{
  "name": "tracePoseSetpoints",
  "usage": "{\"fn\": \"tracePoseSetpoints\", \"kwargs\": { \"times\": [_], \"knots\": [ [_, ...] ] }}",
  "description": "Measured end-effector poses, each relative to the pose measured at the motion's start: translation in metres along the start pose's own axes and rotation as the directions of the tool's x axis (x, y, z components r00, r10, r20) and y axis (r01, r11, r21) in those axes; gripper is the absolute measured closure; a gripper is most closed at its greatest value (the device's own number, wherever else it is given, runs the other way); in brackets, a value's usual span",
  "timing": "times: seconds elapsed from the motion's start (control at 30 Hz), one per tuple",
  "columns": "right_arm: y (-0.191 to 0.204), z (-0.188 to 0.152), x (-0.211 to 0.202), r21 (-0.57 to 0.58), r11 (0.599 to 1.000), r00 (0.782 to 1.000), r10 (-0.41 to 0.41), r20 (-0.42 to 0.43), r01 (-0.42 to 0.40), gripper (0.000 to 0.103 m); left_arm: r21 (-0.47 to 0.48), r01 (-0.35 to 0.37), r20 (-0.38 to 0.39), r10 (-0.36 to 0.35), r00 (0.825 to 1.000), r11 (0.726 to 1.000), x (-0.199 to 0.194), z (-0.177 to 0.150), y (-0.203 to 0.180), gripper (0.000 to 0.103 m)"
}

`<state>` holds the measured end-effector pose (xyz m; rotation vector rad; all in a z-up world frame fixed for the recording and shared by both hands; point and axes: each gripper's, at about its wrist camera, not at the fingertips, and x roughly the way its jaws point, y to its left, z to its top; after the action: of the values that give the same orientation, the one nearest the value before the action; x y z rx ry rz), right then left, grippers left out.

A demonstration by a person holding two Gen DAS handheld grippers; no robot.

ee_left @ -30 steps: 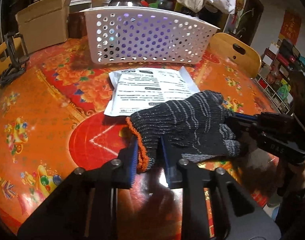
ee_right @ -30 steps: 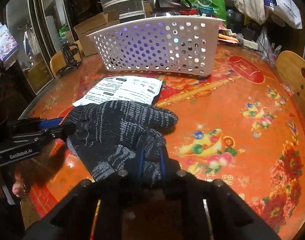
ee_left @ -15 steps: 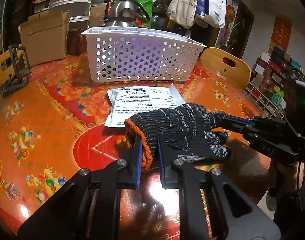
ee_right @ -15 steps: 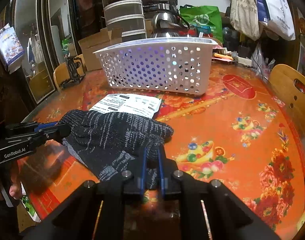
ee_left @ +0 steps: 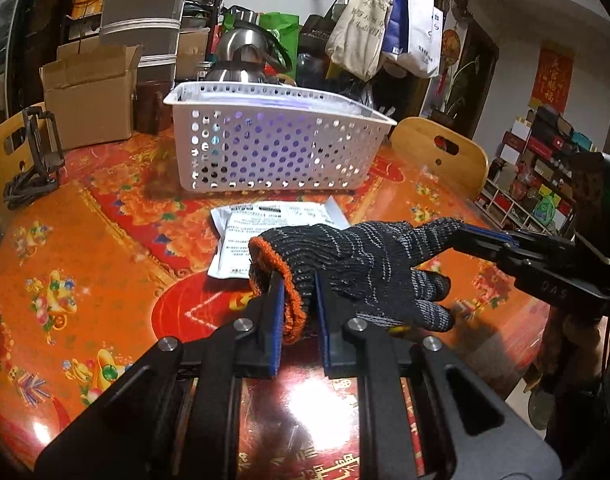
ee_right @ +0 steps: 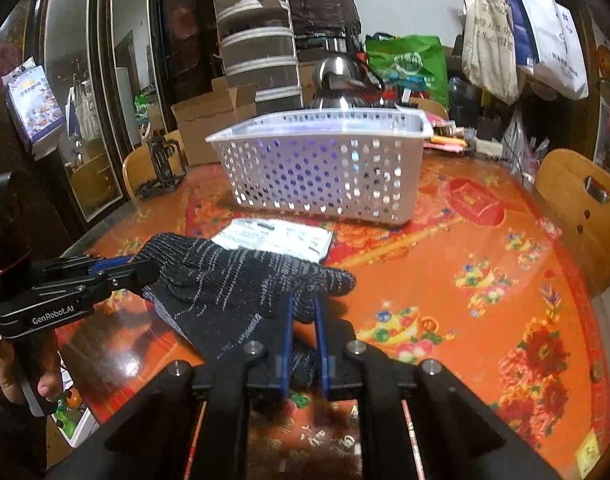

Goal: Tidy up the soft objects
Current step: 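Lift and carry the glove with both tools over the basket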

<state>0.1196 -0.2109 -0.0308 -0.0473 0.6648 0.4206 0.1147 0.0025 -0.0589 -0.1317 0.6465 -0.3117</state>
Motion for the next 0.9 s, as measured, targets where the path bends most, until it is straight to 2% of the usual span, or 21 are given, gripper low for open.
{"fn": "tracePoseSetpoints", "kwargs": {
  "times": [0.27, 0.47, 0.7, 0.83, 0.9],
  "knots": [
    [0.002, 0.027, -0.022, -0.028, 1.000, 0.999, -0.004, 0.049, 0.005, 0.094, 0.004, 0.018, 0.042, -0.018, 0.999, 1.000, -0.016, 0.024, -0.007, 0.090],
    [0.001, 0.053, -0.038, -0.049, 0.999, 0.996, -0.017, 0.091, 0.021, 0.094, 0.006, 0.036, 0.081, -0.036, 0.996, 0.999, -0.031, 0.060, -0.012, 0.090],
    [-0.003, 0.113, -0.047, -0.088, 0.995, 0.991, -0.027, 0.129, 0.038, 0.094, 0.007, 0.043, 0.106, -0.043, 0.993, 0.999, -0.031, 0.135, -0.014, 0.090],
    [-0.016, 0.160, -0.036, -0.083, 0.996, 0.992, -0.013, 0.128, 0.023, 0.094, 0.016, 0.009, 0.112, -0.011, 0.994, 1.000, -0.017, 0.185, -0.012, 0.090],
    [-0.020, 0.184, -0.024, -0.093, 0.994, 0.992, -0.041, 0.119, 0.053, 0.094, 0.011, -0.008, 0.106, 0.006, 0.994, 1.000, -0.003, 0.210, -0.006, 0.090]
  ]
}}
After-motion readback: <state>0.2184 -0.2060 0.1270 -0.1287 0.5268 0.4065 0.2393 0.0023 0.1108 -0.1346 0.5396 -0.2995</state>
